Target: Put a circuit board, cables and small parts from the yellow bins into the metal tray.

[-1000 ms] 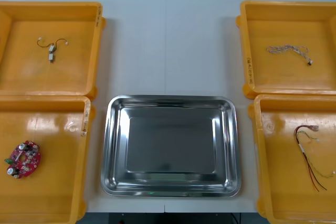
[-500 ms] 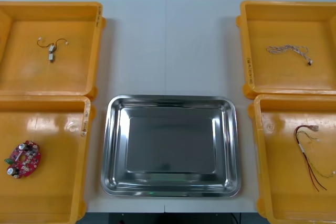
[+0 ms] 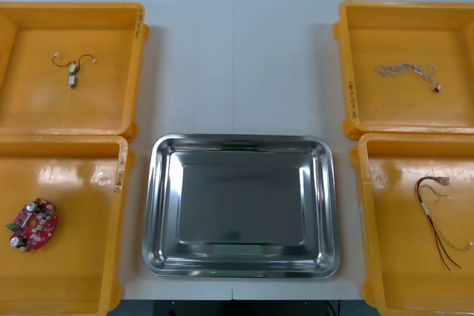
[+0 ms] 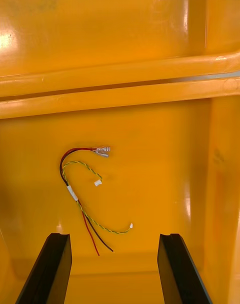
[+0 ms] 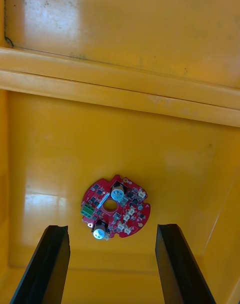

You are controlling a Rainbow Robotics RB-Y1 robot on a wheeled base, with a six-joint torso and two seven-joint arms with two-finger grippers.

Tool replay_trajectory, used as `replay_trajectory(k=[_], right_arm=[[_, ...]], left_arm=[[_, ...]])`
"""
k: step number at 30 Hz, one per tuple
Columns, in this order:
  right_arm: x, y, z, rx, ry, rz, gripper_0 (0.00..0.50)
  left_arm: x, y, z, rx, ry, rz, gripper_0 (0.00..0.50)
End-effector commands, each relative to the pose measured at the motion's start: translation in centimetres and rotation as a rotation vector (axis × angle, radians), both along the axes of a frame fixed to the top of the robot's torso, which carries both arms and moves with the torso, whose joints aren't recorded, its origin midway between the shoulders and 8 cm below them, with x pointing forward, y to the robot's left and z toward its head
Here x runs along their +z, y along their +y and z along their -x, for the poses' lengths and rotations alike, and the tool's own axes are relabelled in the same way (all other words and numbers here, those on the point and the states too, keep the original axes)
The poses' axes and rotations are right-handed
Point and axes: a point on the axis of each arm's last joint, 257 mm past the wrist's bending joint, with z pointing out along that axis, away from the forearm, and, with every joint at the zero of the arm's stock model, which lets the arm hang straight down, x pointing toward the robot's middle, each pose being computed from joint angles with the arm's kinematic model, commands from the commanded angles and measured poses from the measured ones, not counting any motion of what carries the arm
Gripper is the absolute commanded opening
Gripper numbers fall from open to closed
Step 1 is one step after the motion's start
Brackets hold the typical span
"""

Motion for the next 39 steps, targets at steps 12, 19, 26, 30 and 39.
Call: replay_trajectory(k=[12,19,26,30,39], right_arm=[[0.58,-0.02,0.29,0.034,-0.024,0.014,0.500],[0.58,-0.02,0.29,0.034,-0.024,0.014,0.500],[0.58,-0.02,0.29,0.034,-0.024,0.014,0.500],[0.58,-0.02,0.29,0.034,-0.024,0.014,0.500],[0.58,-0.02,0.29,0.034,-0.024,0.014,0.500]], left_arm=[[0.28,0.44,0.51,-0.060,-0.017,-0.048,0.500],[0.28,0.44,0.51,-0.060,-0.017,-0.048,0.500],[0.28,0.44,0.51,-0.060,-0.017,-0.048,0.500],[0.28,0.44,0.51,-0.060,-0.017,-0.048,0.500],[0.28,0.44,0.51,-0.060,-0.017,-0.048,0.500]])
